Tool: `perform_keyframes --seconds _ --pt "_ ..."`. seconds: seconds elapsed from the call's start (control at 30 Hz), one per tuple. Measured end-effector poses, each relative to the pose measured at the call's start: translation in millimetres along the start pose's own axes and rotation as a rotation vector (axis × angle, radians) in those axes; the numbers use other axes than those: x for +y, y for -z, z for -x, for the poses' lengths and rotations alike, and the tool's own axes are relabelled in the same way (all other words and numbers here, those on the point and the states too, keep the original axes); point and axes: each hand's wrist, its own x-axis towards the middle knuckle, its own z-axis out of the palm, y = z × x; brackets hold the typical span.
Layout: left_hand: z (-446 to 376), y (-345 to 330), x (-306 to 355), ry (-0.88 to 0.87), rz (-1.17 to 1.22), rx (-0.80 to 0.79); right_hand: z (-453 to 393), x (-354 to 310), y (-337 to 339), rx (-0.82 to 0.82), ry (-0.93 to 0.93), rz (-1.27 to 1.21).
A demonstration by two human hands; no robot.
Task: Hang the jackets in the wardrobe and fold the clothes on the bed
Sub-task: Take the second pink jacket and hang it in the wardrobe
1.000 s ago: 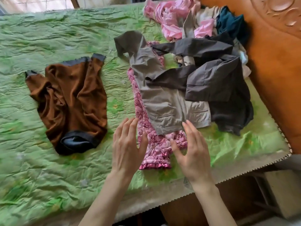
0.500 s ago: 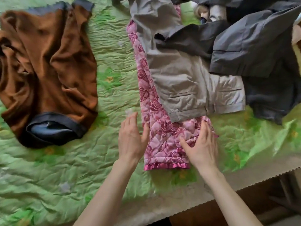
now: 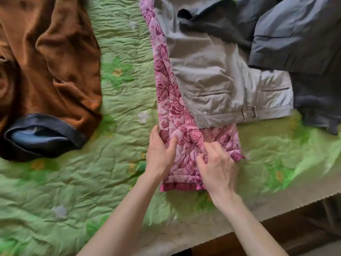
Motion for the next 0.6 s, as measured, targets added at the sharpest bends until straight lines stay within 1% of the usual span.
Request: perform_keyframes --seconds 0.13,0.2,0.27,0.33,0.4,0.43,0.5,0.57,0.6 --pt "-3 12 8 0.187 0.215 -0.063 23 -31 11 -0.022 0.125 -0.148" --pt "-9 18 14 0.237 0.383 -0.092 31 -48 15 -0.061 0.194 -0.201" --pt "-15 24 22 0.256 0.526 -0.164 30 -57 15 -0.110 0.237 -0.238" --pt "-14 28 33 0.202 0.519 -0.221 21 -56 14 -0.140 0.219 -0.320" --pt "-16 31 38 0.144 0.517 -0.214 13 -52 15 -0.189 0.160 -0.457" --pt "-18 33 39 0.132 0.553 -0.207 10 -51 15 -0.207 0.128 -0.509" --pt "-18 41 45 0.131 0.639 -0.215 6 -50 15 -0.158 0.070 -0.547" --pt "-16 51 49 0.128 0.661 -0.205 2 -56 15 -0.068 0.011 -0.490" --pt "-15 60 52 0.116 0.653 -0.194 -2 -60 14 -0.066 -0.025 -0.452"
